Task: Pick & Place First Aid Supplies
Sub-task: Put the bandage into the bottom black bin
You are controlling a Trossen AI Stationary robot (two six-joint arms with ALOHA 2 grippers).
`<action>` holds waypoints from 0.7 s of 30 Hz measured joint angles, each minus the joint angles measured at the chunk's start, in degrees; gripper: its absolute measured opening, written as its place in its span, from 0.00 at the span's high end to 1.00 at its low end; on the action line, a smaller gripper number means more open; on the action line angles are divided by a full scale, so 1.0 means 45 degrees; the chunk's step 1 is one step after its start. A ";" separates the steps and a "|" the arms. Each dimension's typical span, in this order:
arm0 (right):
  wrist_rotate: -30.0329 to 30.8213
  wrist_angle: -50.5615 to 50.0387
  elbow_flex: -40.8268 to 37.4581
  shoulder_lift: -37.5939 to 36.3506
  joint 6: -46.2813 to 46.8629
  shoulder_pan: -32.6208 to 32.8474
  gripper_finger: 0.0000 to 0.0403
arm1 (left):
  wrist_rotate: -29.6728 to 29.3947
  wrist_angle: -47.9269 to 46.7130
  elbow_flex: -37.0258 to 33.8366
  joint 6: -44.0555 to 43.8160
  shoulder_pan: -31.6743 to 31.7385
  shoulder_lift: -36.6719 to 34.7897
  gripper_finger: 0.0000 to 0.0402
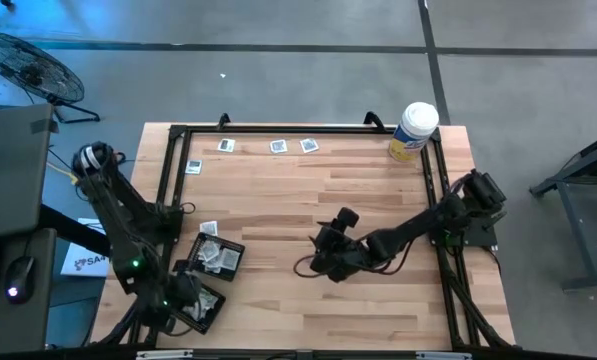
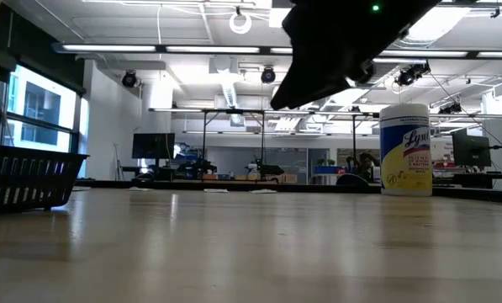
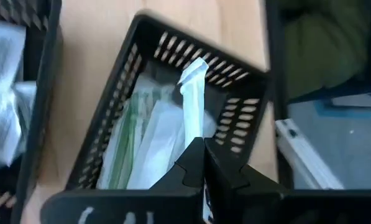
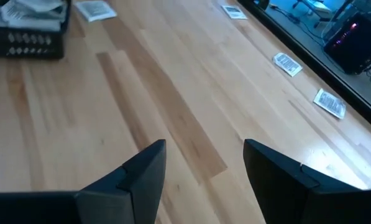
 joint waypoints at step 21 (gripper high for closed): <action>-0.2244 0.2062 0.0000 0.0000 -0.1195 -0.1131 0.48 | 0.0271 -0.1482 0.0000 -0.2825 0.0005 0.0984 0.93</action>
